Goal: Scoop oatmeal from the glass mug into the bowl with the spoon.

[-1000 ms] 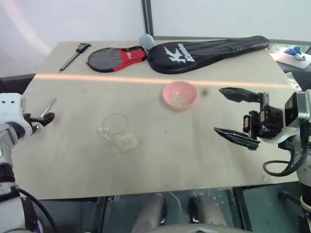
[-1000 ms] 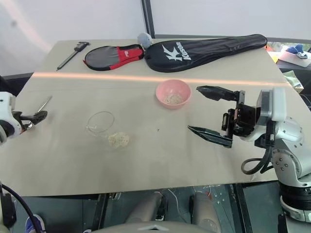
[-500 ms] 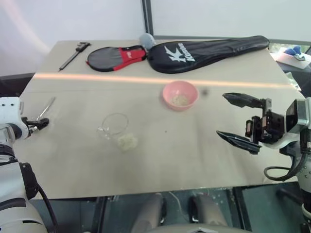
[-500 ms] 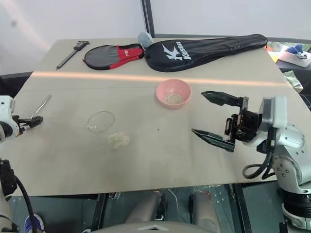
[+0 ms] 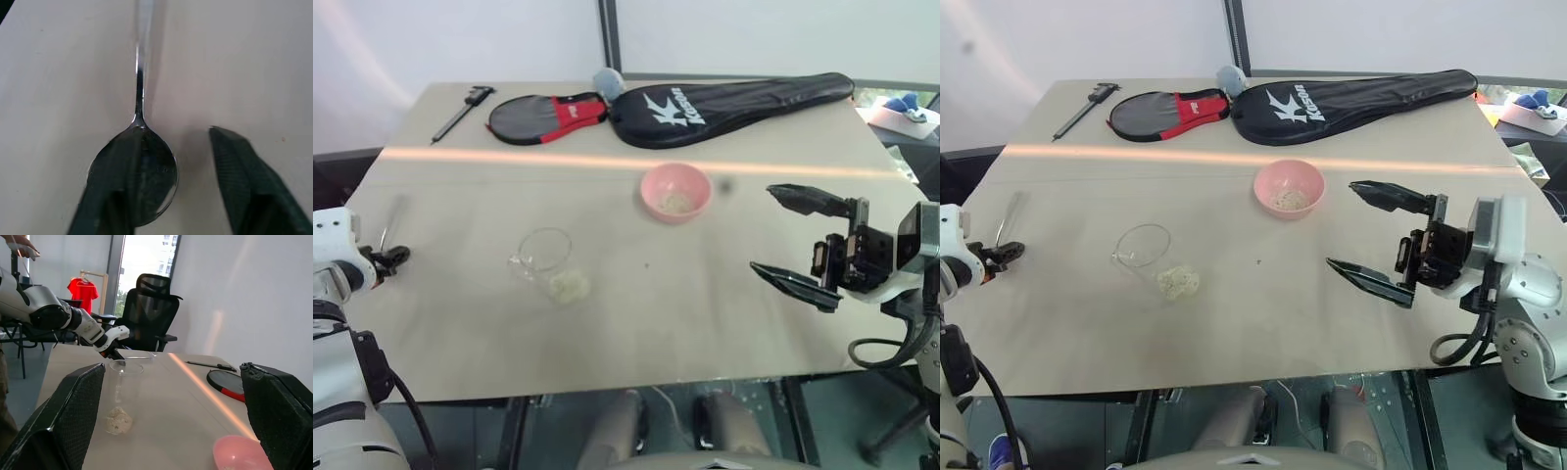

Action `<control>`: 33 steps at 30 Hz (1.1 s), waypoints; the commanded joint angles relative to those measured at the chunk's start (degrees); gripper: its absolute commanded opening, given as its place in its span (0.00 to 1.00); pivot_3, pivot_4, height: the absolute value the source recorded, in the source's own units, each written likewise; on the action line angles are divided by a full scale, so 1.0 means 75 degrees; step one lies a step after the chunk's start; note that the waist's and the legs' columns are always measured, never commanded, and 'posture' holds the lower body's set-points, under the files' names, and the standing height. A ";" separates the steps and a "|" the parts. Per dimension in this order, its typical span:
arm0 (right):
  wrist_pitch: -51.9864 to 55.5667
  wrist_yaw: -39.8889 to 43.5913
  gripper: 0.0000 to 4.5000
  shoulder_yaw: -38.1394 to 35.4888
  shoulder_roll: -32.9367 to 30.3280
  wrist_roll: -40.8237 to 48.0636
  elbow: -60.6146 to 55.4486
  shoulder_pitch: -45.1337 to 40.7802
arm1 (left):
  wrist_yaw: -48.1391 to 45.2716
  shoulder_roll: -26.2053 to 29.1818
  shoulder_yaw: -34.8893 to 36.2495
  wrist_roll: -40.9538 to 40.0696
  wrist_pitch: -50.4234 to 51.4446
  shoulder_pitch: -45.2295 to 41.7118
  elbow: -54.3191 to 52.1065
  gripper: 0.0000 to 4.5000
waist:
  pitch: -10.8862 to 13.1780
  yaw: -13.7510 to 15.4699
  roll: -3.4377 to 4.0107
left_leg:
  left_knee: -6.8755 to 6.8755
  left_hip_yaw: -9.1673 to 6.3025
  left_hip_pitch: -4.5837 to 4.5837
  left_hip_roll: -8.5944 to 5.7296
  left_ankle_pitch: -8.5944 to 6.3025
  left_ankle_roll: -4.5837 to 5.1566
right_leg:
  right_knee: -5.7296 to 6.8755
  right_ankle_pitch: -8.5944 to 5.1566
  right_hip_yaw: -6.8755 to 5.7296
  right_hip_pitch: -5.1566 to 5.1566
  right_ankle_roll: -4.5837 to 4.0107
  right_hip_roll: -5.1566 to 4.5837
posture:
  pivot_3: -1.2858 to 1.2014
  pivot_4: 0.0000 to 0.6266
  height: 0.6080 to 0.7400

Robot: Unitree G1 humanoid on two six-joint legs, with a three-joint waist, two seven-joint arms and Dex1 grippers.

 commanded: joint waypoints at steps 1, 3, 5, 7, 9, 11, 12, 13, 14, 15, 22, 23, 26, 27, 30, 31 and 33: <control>0.0019 -0.0105 1.00 -0.0042 -0.0068 -0.0007 -0.0243 -0.0088 | -0.0074 0.0146 0.0006 0.0082 -0.0206 0.0087 -0.0125 0.53 | 0.0000 0.0001 0.0000 | 0.0000 0.0000 0.0000 0.0000 0.0000 0.0000 | 0.0000 0.0000 0.0000 0.0000 0.0000 0.0000 | 0.52 0.24 1.00; 0.0039 -0.0100 1.00 0.0021 -0.0059 -0.0029 -0.0143 -0.0212 | -0.0052 0.0166 -0.0051 0.0128 -0.0309 0.0098 -0.0154 0.53 | 0.0000 0.0000 0.0000 | 0.0002 0.0000 0.0000 0.0000 0.0000 0.0000 | 0.0000 0.0000 0.0000 0.0000 0.0000 0.0000 | 0.52 0.24 1.00; 0.0045 -0.0079 1.00 0.0047 -0.0059 -0.0043 -0.0090 -0.0273 | -0.0148 0.0195 -0.0046 0.0110 -0.0310 0.0102 -0.0173 0.53 | 0.0000 0.0000 0.0000 | 0.0004 0.0000 -0.0001 0.0000 0.0000 0.0000 | 0.0000 0.0000 0.0000 0.0000 0.0000 0.0000 | 0.52 0.24 1.00; 0.0051 -0.0048 1.00 0.0076 -0.0064 -0.0067 -0.0031 -0.0350 | -0.0299 0.0226 -0.0061 0.0102 -0.0306 0.0112 -0.0219 0.53 | 0.0000 0.0003 0.0000 | 0.0004 0.0000 0.0000 0.0000 0.0000 0.0000 | 0.0000 0.0000 -0.0001 0.0000 0.0000 0.0000 | 0.52 0.24 1.00; 0.0063 -0.0039 1.00 0.0095 -0.0066 -0.0082 0.0011 -0.0416 | -0.0449 0.0261 -0.0023 0.0038 -0.0338 0.0167 -0.0268 0.53 | 0.0000 0.0003 0.0000 | 0.0005 0.0000 0.0000 0.0000 0.0000 0.0000 | 0.0000 0.0000 -0.0001 0.0001 0.0000 0.0000 | 0.52 0.24 1.00; 0.0071 -0.0024 1.00 0.0114 -0.0072 -0.0099 0.0025 -0.0436 | -0.0613 0.0318 0.0159 -0.0154 -0.0283 0.0239 -0.0300 0.53 | 0.0000 0.0000 0.0000 | 0.0005 0.0000 -0.0001 0.0000 0.0000 0.0000 | 0.0000 0.0000 0.0000 0.0001 0.0000 0.0000 | 0.52 0.24 1.00; 0.0074 -0.0012 1.00 0.0122 -0.0072 -0.0115 0.0033 -0.0442 | -0.0726 0.0352 0.0218 -0.0224 -0.0223 0.0288 -0.0315 0.53 | 0.0000 -0.0001 0.0000 | 0.0005 0.0000 -0.0001 0.0000 0.0000 0.0000 | 0.0000 0.0000 0.0000 0.0001 0.0000 0.0000 | 0.52 0.24 1.00; 0.0078 0.0004 1.00 0.0127 -0.0067 -0.0130 0.0044 -0.0448 | -0.0661 0.0388 0.0255 -0.0248 -0.0249 0.0360 -0.0331 0.53 | 0.0000 -0.0003 0.0000 | 0.0005 0.0000 -0.0001 0.0000 0.0000 0.0000 | 0.0000 0.0000 -0.0001 0.0000 0.0000 0.0000 | 0.52 0.24 1.00; 0.0083 0.0017 1.00 0.0132 -0.0062 -0.0143 0.0057 -0.0455 | -0.0528 0.0416 0.0311 -0.0281 -0.0292 0.0418 -0.0339 0.53 | 0.0000 -0.0011 -0.0001 | 0.0006 0.0000 -0.0001 0.0000 0.0000 0.0000 | 0.0000 0.0000 0.0000 0.0000 0.0000 0.0000 | 0.52 0.24 1.00; 0.0081 0.0027 1.00 0.0141 -0.0054 -0.0157 0.0075 -0.0468 | -0.0207 0.0449 0.0433 -0.0342 -0.0433 0.0502 -0.0303 0.53 | 0.0000 -0.0017 -0.0001 | 0.0006 0.0000 -0.0001 0.0000 0.0000 0.0000 | 0.0000 0.0000 0.0000 0.0000 0.0000 0.0000 | 0.52 0.24 1.00; 0.0078 0.0054 1.00 0.0243 -0.0010 -0.0236 0.0157 -0.0569 | 0.0834 0.0448 0.0724 -0.0415 -0.0772 0.0397 -0.0361 0.53 | -0.0002 0.0028 -0.0005 | 0.0009 -0.0001 -0.0001 0.0000 0.0000 0.0000 | 0.0001 0.0000 -0.0002 0.0001 0.0000 0.0000 | 0.52 0.24 1.00; 0.0078 0.0053 1.00 0.0251 -0.0012 -0.0242 0.0160 -0.0580 | 0.0832 0.0419 0.0699 -0.0403 -0.0726 0.0333 -0.0359 0.53 | -0.0004 0.0030 -0.0008 | 0.0011 -0.0002 -0.0001 0.0000 0.0000 0.0000 | 0.0001 0.0000 -0.0004 0.0001 0.0000 0.0000 | 0.52 0.24 1.00; 0.0075 0.0050 1.00 0.0251 -0.0017 -0.0265 0.0161 -0.0588 | 0.0808 0.0363 0.0582 -0.0320 -0.0595 0.0236 -0.0348 0.53 | -0.0010 0.0022 -0.0019 | 0.0017 -0.0003 -0.0004 -0.0001 -0.0001 0.0001 | 0.0001 0.0000 -0.0007 0.0002 0.0000 0.0000 | 0.52 0.24 1.00; 0.0074 0.0045 1.00 0.0239 -0.0029 -0.0279 0.0141 -0.0566 | 0.0809 0.0334 0.0480 -0.0226 -0.0487 0.0234 -0.0315 0.53 | -0.0010 0.0014 -0.0019 | 0.0019 -0.0004 -0.0004 -0.0001 -0.0001 0.0001 | 0.0001 0.0000 -0.0007 0.0003 0.0000 0.0000 | 0.52 0.24 1.00; 0.0075 0.0013 1.00 0.0210 -0.0046 -0.0306 0.0070 -0.0499 | 0.0672 0.0253 0.0313 -0.0101 -0.0241 0.0234 -0.0239 0.53 | -0.0010 -0.0004 -0.0018 | 0.0020 -0.0003 -0.0004 -0.0002 -0.0001 0.0001 | 0.0004 0.0000 -0.0006 0.0004 0.0001 0.0001 | 0.52 0.24 1.00; 0.0075 -0.0001 1.00 0.0195 -0.0050 -0.0309 0.0055 -0.0483 | 0.0515 0.0231 0.0296 -0.0105 -0.0142 0.0223 -0.0230 0.53 | -0.0010 -0.0005 -0.0018 | 0.0020 -0.0003 -0.0003 -0.0002 -0.0001 0.0001 | 0.0006 0.0000 -0.0006 0.0004 0.0000 0.0001 | 0.52 0.24 1.00; 0.0081 -0.0028 1.00 0.0173 -0.0053 -0.0311 0.0027 -0.0458 | 0.0336 0.0212 0.0317 -0.0164 0.0057 0.0200 -0.0216 0.53 | -0.0010 -0.0003 -0.0019 | 0.0021 -0.0004 -0.0003 -0.0002 -0.0001 0.0001 | 0.0008 0.0000 -0.0007 0.0003 0.0000 0.0003 | 0.52 0.24 1.00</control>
